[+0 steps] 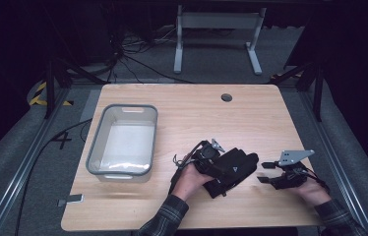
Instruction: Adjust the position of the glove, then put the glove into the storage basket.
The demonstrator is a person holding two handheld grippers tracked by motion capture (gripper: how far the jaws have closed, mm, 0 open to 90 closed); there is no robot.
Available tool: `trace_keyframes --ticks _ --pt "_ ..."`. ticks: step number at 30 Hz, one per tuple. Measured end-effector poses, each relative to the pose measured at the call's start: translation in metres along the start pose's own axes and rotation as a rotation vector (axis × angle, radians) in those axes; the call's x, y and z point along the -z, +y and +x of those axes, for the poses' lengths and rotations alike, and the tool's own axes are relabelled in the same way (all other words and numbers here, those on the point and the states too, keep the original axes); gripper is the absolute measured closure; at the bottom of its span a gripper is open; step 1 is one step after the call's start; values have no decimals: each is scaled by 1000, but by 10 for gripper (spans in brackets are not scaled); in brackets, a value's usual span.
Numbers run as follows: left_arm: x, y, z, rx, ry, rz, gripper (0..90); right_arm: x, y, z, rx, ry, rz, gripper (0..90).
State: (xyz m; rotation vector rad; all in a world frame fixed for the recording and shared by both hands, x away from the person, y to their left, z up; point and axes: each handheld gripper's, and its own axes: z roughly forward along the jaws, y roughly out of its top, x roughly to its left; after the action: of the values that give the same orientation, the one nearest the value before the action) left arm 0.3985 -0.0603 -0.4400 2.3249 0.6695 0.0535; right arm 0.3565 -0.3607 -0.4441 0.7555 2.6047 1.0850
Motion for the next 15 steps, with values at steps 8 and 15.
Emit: trace_keyframes --ticks 8,15 --pt "-9 2 -7 -37 19 18 140 14 -33 -13 -72 -99 12 202" --pt "-18 3 -11 -79 48 41 113 14 -40 -18 -93 -135 19 153"
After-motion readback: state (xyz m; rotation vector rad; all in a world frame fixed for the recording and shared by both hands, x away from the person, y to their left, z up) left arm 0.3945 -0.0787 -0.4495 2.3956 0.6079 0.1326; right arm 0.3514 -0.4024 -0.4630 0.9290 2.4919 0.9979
